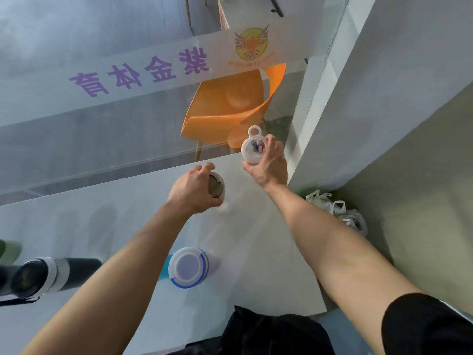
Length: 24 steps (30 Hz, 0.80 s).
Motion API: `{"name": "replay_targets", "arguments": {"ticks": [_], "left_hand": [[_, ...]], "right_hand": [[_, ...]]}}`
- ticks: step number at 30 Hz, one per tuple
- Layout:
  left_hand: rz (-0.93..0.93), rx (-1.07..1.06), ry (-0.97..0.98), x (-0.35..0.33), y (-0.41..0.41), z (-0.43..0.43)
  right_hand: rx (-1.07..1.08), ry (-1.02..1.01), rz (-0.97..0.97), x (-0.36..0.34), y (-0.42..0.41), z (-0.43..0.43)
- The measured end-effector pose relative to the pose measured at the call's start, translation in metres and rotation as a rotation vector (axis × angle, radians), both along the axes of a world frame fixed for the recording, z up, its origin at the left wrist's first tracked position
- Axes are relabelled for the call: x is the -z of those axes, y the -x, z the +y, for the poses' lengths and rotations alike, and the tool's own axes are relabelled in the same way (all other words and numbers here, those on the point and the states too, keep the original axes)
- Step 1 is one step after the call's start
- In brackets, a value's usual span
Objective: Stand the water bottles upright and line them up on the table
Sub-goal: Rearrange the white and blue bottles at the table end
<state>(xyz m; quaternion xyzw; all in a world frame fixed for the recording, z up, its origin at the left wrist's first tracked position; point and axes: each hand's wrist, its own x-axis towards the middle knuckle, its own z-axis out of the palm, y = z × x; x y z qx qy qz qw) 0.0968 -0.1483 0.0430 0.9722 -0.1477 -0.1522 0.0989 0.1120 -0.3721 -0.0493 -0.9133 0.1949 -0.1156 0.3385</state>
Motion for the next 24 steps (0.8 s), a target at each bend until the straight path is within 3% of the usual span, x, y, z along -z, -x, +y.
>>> {"name": "replay_targets", "arguments": {"ticks": [7,13,16,19,24], "left_hand": [[0.017,-0.004,0.03,0.009,-0.01,0.007],[-0.042,-0.035,0.097,0.013,-0.01,0.004],[-0.061,-0.048,0.11,0.011,-0.025,0.0],[-0.07,-0.033,0.124,0.008,-0.047,-0.006],[-0.12,0.011,0.117,0.002,-0.075,-0.015]], "right_hand": [[-0.005,0.012,-0.054,0.011,-0.004,-0.006],[0.085,-0.008,0.109,0.018,0.046,-0.005],[-0.239,0.173,0.17,0.035,0.094,0.003],[-0.53,0.244,0.4,0.044,0.119,0.021],[-0.615,0.355,0.576,0.049,0.122,0.041]]}}
